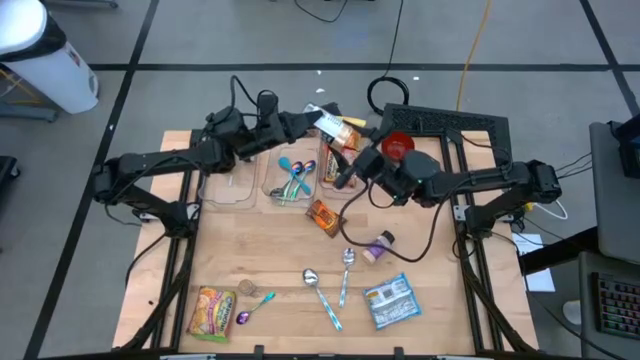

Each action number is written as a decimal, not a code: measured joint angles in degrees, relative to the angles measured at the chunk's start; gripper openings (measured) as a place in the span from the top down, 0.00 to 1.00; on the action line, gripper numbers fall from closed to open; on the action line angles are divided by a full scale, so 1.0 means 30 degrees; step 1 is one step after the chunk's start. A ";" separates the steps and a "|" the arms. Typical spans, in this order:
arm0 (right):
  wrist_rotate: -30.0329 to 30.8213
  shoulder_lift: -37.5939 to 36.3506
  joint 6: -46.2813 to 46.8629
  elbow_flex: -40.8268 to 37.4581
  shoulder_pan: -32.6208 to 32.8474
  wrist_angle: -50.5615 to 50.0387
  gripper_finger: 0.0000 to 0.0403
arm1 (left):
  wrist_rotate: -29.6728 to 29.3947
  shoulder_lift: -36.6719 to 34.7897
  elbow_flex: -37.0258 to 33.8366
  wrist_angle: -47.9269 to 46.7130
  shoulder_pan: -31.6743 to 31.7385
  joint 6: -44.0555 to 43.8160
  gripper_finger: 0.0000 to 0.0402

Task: Pick & Place Food Item
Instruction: Put the gold spice bottle into the left transparent bin

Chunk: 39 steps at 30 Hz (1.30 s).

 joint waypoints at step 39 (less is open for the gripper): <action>-0.1105 0.0000 -0.0939 0.0000 0.0463 0.1352 0.34 | 0.1266 0.0012 -0.0029 -0.1733 -0.0153 0.0447 0.30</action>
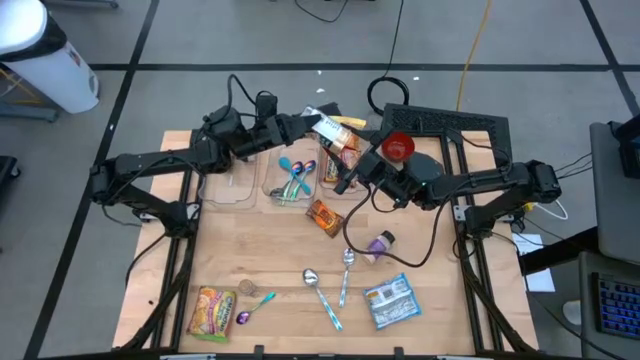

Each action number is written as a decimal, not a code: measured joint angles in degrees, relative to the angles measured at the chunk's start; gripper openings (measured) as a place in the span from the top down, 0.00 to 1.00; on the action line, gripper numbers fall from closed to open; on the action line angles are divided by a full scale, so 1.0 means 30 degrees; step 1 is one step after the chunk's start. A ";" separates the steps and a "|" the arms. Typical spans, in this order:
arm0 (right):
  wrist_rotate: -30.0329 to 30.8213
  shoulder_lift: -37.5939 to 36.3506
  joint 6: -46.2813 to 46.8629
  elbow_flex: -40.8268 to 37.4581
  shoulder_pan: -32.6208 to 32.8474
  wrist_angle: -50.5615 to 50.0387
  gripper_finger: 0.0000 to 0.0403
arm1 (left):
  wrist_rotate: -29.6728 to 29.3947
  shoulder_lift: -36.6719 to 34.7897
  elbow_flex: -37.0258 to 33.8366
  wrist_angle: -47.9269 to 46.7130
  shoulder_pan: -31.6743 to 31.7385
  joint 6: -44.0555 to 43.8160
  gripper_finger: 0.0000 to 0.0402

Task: Pick & Place Food Item
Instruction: Put the gold spice bottle into the left transparent bin

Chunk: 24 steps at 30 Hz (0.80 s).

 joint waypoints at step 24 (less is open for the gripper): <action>-0.0044 -0.0109 0.0212 0.0022 0.0007 -0.0006 0.35 | 0.0820 0.0029 -0.0009 -0.0341 0.0195 0.4016 0.15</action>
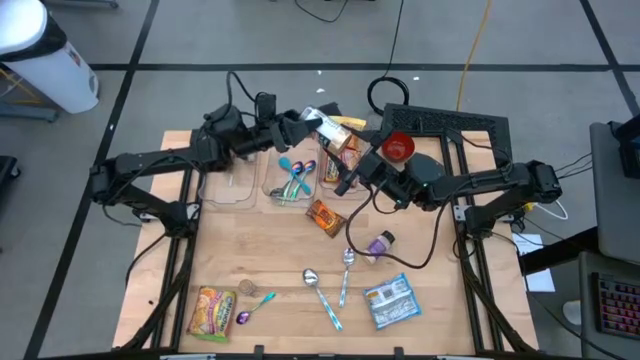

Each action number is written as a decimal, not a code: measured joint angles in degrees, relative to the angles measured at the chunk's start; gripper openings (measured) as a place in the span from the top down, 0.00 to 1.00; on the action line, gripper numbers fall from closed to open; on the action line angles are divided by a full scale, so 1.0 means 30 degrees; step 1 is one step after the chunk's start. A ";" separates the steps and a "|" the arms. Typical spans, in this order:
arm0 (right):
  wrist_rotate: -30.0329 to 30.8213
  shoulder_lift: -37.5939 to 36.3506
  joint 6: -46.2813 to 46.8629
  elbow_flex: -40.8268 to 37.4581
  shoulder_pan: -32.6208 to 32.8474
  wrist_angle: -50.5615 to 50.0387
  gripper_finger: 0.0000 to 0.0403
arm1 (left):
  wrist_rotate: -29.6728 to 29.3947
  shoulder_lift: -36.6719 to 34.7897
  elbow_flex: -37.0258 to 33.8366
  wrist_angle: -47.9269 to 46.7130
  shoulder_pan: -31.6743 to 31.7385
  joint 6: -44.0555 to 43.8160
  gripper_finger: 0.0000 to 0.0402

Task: Pick & Place Food Item
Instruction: Put the gold spice bottle into the left transparent bin

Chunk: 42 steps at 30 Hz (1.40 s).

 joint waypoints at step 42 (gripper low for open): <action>-0.0074 -0.0032 0.0167 0.0000 0.0000 -0.0266 0.36 | 0.1827 -0.0004 -0.0020 -0.0049 0.0694 -0.0068 0.25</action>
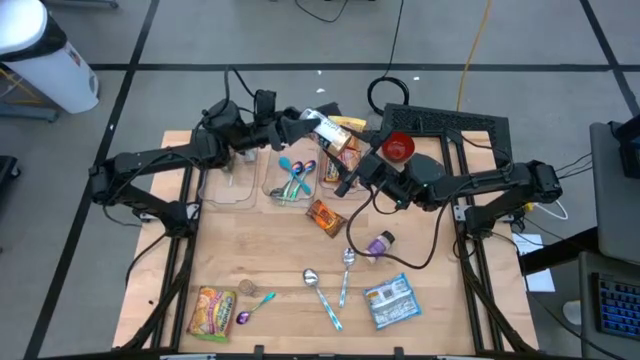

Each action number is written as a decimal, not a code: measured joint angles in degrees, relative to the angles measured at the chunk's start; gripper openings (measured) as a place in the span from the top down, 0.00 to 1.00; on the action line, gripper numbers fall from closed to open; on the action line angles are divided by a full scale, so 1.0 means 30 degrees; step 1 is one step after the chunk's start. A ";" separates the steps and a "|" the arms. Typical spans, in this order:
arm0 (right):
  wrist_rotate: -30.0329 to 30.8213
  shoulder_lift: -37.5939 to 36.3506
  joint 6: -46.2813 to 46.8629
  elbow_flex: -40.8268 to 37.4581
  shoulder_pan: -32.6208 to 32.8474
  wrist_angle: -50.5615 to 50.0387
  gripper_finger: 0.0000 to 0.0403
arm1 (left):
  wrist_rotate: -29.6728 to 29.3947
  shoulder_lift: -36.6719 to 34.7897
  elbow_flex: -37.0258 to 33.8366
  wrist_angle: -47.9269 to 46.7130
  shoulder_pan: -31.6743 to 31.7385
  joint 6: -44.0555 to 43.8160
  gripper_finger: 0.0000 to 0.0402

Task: Pick & Place Food Item
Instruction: Put the gold spice bottle into the left transparent bin

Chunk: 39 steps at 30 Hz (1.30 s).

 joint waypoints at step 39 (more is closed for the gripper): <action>-0.1361 -0.0034 0.0694 0.0015 -0.0168 0.0035 0.28 | 0.0549 -0.0018 0.0035 -0.0342 -0.0102 -0.1650 0.29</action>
